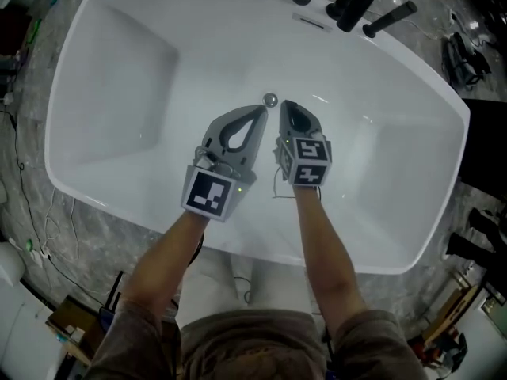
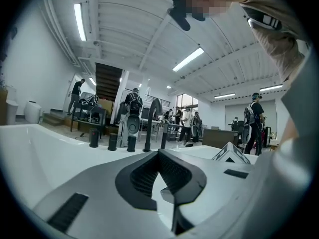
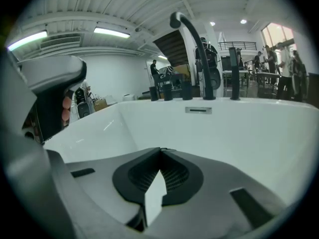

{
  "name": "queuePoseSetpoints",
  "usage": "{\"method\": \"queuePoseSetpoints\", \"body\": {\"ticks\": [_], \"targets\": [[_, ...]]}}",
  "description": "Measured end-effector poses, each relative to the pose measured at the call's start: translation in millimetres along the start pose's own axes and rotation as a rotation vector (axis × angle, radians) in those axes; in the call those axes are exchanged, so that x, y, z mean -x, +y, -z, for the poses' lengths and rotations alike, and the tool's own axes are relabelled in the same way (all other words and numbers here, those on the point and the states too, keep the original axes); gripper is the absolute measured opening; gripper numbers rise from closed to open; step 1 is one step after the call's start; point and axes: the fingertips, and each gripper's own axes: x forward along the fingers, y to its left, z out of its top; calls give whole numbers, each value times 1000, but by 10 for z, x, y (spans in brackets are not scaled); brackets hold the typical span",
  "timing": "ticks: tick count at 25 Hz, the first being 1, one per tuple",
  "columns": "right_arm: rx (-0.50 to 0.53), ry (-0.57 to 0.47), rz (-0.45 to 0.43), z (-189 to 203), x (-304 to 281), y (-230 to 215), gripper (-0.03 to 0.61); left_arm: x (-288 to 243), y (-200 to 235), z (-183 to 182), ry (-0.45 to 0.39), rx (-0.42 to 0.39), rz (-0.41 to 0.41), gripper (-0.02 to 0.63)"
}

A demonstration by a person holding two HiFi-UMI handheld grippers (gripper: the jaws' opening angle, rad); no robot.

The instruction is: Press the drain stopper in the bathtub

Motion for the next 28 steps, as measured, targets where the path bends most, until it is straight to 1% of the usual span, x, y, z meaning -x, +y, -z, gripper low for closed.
{"method": "queuePoseSetpoints", "body": {"ticks": [6,10,13,17,19,21,25,28], "targets": [[39,-46,-38,-493,572,188,3,205,-284,-515,-6,7,-13,2],[52,-77,-60,-840,1035,277,3,373,-540,-891,-7,36,-28,2],[108,-83,-68,-1106,1338,343,3,477,-643,-1203,-23,41,-48,2],[67,-128,-87,-1384,1698,459,3,635,-757,-1529,-42,56,-75,2],[84,-132,-95,-1506,1888,530,3,718,-819,-1651,-40,58,-82,2],[98,-136,-106,-1624,2086,609,3,797,-895,-1779,-39,54,-83,2],[95,-195,-140,-1860,2442,724,3,913,-1079,-2019,-34,40,-68,2],[102,-218,-160,-2003,2663,783,3,975,-1211,-2194,-35,35,-49,2]]}}
